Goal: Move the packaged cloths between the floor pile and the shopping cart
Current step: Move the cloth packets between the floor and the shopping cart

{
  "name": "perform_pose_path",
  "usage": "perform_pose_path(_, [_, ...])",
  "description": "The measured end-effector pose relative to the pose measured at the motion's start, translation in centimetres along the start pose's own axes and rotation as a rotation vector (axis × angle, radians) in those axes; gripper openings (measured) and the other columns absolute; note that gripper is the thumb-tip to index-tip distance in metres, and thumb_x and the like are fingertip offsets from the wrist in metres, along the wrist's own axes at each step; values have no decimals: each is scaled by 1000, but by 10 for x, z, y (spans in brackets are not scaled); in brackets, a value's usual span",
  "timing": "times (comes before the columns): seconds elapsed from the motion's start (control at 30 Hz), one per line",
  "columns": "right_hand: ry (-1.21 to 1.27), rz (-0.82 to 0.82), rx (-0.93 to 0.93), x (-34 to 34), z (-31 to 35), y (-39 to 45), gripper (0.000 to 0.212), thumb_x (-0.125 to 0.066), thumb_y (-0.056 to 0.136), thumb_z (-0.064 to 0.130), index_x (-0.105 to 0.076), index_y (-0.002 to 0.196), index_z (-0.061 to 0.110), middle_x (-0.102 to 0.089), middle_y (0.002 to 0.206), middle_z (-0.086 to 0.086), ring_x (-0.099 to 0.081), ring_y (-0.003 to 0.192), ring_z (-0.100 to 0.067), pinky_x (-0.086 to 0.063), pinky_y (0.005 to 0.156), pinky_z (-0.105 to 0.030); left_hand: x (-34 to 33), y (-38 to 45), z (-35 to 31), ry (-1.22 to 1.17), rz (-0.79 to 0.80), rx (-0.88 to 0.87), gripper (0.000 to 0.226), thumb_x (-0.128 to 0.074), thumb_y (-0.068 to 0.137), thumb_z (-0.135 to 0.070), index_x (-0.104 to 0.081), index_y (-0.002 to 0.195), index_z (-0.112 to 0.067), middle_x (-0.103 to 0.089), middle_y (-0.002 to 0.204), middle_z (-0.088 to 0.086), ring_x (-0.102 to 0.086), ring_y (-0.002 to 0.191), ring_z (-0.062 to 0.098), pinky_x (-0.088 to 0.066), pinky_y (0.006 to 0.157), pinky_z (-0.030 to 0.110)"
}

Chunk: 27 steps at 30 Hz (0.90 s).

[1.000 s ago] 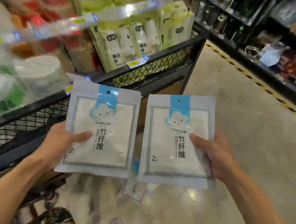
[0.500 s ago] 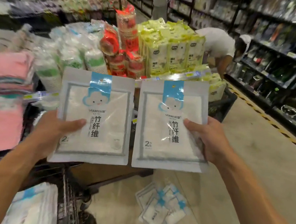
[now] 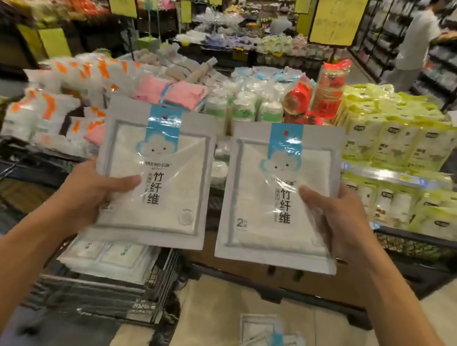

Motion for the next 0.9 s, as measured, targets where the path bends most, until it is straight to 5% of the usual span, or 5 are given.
perform_pose_path(0.17, [-1, 129, -8, -57, -6, -4, 32, -77, 87, 8, -68, 118, 7, -81, 99, -9, -79, 91, -29, -64, 74, -42, 60, -45, 8, -26, -111, 17, 36, -76, 72, -6, -69, 107, -3, -79, 93, 13, -78, 80, 26, -62, 58, 33])
perform_pose_path(0.4, [-20, 202, -14, -152, -17, -25, 22, -76, 88, 4, -70, 109, 5, -77, 105, -24, -71, 100, -50, -55, 91, -67, 166, -66, 25, -47, -214, 9, 45, -79, 73, -10, -68, 116, 1, -76, 105, 19, -75, 96, 36, -55, 91, 54])
perform_pose_path(0.53, [-37, 254, -37, -223, -34, -41, 31, -77, 89, 9, -67, 118, 1, -75, 105, -28, -71, 95, -53, -61, 81, -63, 229, -72, 41, -60, -231, 24, 39, -75, 78, -6, -67, 116, -2, -77, 104, 16, -76, 93, 33, -57, 87, 53])
perform_pose_path(0.67, [-14, 316, -47, -294, -50, -61, 23, -73, 91, 4, -68, 113, 5, -80, 99, -13, -78, 91, -32, -65, 70, -41, 297, -82, 63, -69, -285, 59, 33, -76, 77, -8, -69, 108, 0, -78, 98, 17, -77, 86, 32, -62, 75, 46])
perform_pose_path(0.9, [-11, 349, -104, -385, -78, -74, 31, -73, 91, 5, -67, 122, 1, -79, 106, -17, -77, 95, -37, -64, 80, -52, 393, -85, 87, -139, -317, 96, 27, -72, 82, 0, -69, 109, 2, -77, 98, 19, -76, 86, 37, -64, 64, 38])
Point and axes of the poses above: each hand's wrist, its own y-axis towards the middle knuckle, its own x-axis out of the back of the hand, z = x × y, the point moved 10 cm from there along y, towards the middle knuckle
